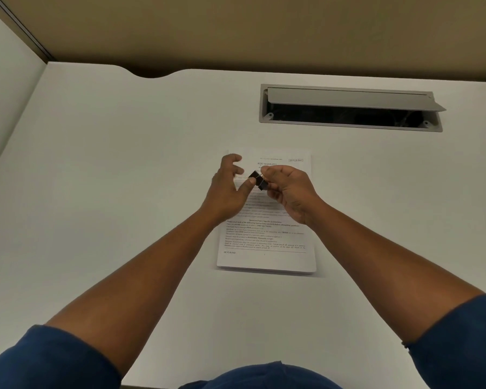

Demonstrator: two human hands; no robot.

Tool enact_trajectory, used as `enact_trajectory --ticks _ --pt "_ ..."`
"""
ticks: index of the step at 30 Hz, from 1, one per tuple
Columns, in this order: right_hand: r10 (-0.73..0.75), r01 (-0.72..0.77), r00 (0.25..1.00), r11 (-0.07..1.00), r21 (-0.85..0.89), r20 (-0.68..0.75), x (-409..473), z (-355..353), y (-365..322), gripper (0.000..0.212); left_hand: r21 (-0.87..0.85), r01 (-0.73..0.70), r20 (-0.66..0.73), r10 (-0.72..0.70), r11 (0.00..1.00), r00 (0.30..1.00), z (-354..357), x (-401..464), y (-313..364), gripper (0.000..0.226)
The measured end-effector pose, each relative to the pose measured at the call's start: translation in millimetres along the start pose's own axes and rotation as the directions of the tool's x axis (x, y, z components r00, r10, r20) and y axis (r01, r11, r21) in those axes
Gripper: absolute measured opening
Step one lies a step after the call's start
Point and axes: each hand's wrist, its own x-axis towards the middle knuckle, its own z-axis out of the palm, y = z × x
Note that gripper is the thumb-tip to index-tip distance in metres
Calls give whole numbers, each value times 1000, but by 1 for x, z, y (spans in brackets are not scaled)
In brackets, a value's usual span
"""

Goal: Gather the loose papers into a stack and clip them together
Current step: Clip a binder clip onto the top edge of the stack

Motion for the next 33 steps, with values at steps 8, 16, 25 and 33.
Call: enact_trajectory --ticks 8,16,25,33 --pt "-55 49 998 984 -173 -26 24 -9 -6 30 665 -272 30 339 696 940 24 5 -38 38" --pt "-39 33 999 983 -180 -26 43 -1 0 27 633 -267 49 306 727 951 30 3 -60 37" --pt "-32 22 997 986 -163 -64 61 -13 10 34 610 -226 65 236 760 970 31 3 -61 45" --pt "-43 33 998 980 -196 -47 64 -15 14 37 213 47 -93 -27 976 995 31 14 -36 45"
